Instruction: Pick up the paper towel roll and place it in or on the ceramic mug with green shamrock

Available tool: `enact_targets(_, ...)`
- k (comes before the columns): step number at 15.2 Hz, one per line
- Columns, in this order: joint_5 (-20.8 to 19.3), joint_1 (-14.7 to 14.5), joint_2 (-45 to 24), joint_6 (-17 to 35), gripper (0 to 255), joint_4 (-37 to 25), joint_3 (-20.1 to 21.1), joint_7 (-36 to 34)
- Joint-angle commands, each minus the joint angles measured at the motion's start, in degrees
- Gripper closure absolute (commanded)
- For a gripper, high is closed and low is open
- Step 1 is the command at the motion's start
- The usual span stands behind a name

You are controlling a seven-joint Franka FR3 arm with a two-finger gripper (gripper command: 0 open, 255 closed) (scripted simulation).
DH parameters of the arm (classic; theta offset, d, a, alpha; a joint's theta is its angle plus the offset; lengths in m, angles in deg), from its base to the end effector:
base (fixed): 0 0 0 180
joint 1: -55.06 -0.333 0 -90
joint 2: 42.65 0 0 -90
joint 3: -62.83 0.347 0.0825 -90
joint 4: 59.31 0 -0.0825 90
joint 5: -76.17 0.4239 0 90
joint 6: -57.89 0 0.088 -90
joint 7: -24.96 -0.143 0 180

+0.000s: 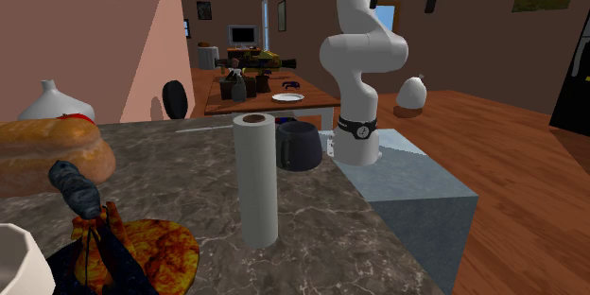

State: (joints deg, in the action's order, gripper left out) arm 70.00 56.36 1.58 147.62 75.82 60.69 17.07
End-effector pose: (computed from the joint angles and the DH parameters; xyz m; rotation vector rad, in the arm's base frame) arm 0.3259 -0.0378 0.5705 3.0457 -0.2845 -0.0262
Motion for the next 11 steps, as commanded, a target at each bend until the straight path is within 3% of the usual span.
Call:
enact_targets(1, 0.0, 0.0, 0.0, 0.0, 0, 0.0, 0.0, 0.0)
enact_targets(11, -5.2, 3.5, -10.8, 15.0, 0, 1.4, -10.6, 8.6)
